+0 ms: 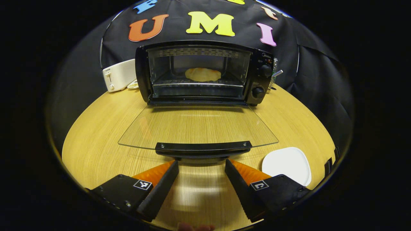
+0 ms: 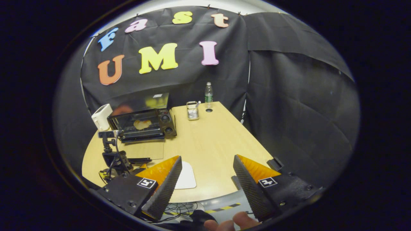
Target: Open the electric oven with the left hand, put the food in, and close the electric oven.
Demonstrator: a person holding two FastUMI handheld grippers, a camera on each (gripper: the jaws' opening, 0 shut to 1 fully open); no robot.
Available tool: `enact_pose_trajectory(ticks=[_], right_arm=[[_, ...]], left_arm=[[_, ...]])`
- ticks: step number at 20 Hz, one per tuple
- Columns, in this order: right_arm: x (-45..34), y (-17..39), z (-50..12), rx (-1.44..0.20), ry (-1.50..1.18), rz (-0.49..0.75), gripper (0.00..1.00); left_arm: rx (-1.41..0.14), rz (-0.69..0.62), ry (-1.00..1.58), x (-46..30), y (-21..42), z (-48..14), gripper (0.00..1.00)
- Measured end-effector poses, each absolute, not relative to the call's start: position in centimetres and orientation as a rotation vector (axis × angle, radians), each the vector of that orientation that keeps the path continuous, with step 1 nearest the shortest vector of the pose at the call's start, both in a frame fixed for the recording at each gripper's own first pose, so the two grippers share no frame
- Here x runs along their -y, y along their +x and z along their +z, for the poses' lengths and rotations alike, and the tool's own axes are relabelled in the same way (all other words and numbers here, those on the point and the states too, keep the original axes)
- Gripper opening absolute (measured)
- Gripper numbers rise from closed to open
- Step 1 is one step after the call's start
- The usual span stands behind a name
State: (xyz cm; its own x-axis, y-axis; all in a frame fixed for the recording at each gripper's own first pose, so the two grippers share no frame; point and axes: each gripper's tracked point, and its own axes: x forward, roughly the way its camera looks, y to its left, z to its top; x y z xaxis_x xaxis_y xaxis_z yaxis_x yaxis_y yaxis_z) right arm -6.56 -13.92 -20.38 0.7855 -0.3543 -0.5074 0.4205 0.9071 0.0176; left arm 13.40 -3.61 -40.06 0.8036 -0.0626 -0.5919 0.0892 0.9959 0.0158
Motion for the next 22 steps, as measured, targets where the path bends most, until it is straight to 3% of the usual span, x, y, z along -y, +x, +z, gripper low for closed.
enact_pose_trajectory(ticks=[22], right_arm=[[13.7, -5.4, -12.5, -0.345, 0.078, -0.393, 1.00]], left_arm=[[-0.229, -0.111, 0.048, 4.4, 22.2, -19.0, 0.98]])
